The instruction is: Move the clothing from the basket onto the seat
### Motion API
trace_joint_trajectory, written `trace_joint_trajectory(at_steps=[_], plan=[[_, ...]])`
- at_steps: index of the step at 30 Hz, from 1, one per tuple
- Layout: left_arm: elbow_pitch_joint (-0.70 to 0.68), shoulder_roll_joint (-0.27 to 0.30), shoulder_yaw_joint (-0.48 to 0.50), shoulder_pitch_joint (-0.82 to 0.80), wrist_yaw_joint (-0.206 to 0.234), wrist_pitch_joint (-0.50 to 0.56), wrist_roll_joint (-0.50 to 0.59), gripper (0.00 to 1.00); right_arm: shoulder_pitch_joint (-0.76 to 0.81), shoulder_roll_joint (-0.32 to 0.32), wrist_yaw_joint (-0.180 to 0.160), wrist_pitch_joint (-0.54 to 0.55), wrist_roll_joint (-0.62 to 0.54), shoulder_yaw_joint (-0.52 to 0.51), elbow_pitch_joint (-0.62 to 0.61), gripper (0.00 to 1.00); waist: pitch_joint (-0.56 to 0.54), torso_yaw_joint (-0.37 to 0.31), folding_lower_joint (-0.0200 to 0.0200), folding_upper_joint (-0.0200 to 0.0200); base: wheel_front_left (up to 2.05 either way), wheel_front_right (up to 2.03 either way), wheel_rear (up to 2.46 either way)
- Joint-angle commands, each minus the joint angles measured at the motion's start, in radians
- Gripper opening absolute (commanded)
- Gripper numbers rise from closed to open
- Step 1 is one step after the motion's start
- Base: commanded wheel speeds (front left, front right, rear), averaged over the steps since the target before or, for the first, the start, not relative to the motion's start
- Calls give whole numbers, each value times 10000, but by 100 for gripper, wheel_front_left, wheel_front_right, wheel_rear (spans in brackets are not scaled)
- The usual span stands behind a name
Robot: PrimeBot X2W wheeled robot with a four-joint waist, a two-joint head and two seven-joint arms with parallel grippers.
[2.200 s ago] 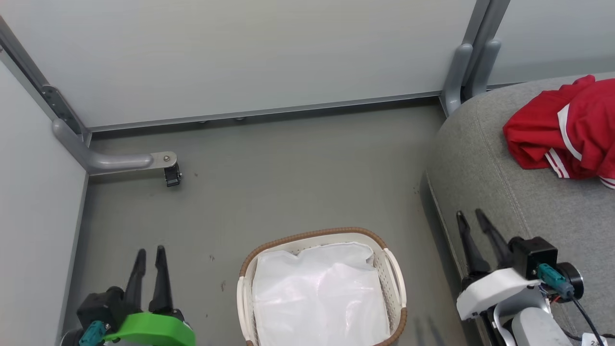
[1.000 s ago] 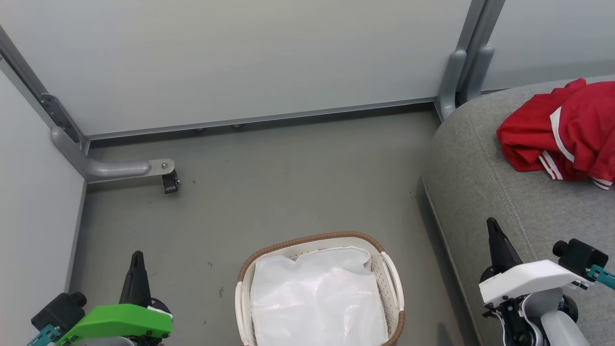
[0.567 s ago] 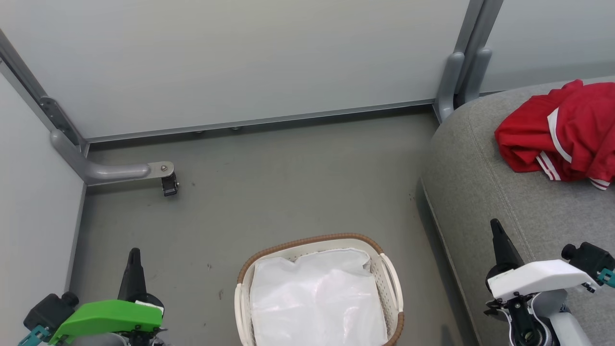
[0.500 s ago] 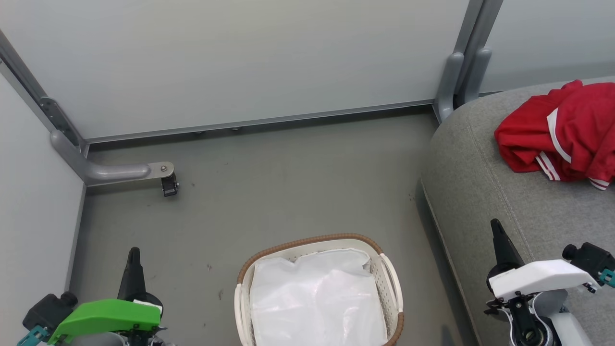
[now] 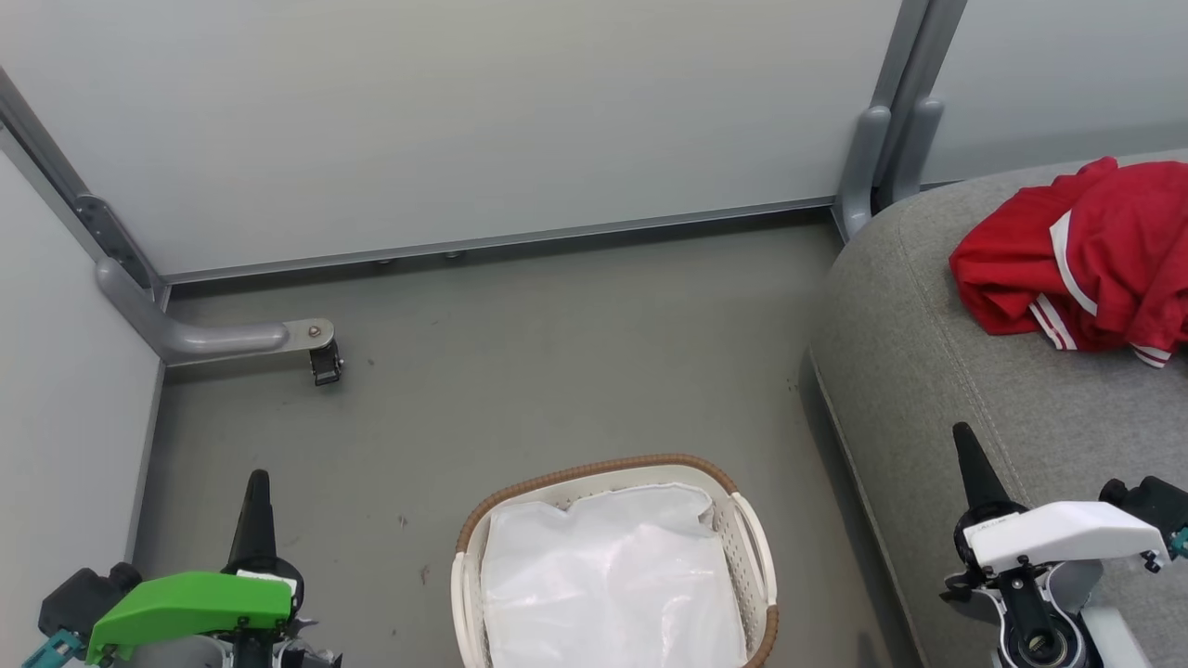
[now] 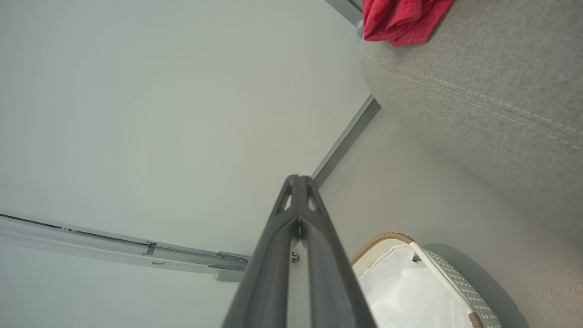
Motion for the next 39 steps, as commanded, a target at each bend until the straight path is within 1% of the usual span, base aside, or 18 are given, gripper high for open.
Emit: trace_joint_trajectory(at_steps=[1,21,23,39], plan=[[-109,67,74,-285,-55,84,-284,0,22,-32,-4,75,289,-64,-134,0,-9,-5,0,0,0,0,0],[-187,78,219,-412,-86,574,-2006,0,77,-20,-5,564,2169,-277,-225,0,-122,-70,0,0,0,0,0],[-198,80,247,-431,-94,664,-2308,0,89,-17,-6,653,2518,-314,-243,0,-145,-83,0,0,0,0,0],[-249,88,357,-513,-124,999,-3481,0,130,-5,-7,975,3772,-459,-296,0,-236,-135,0,0,0,0,0]])
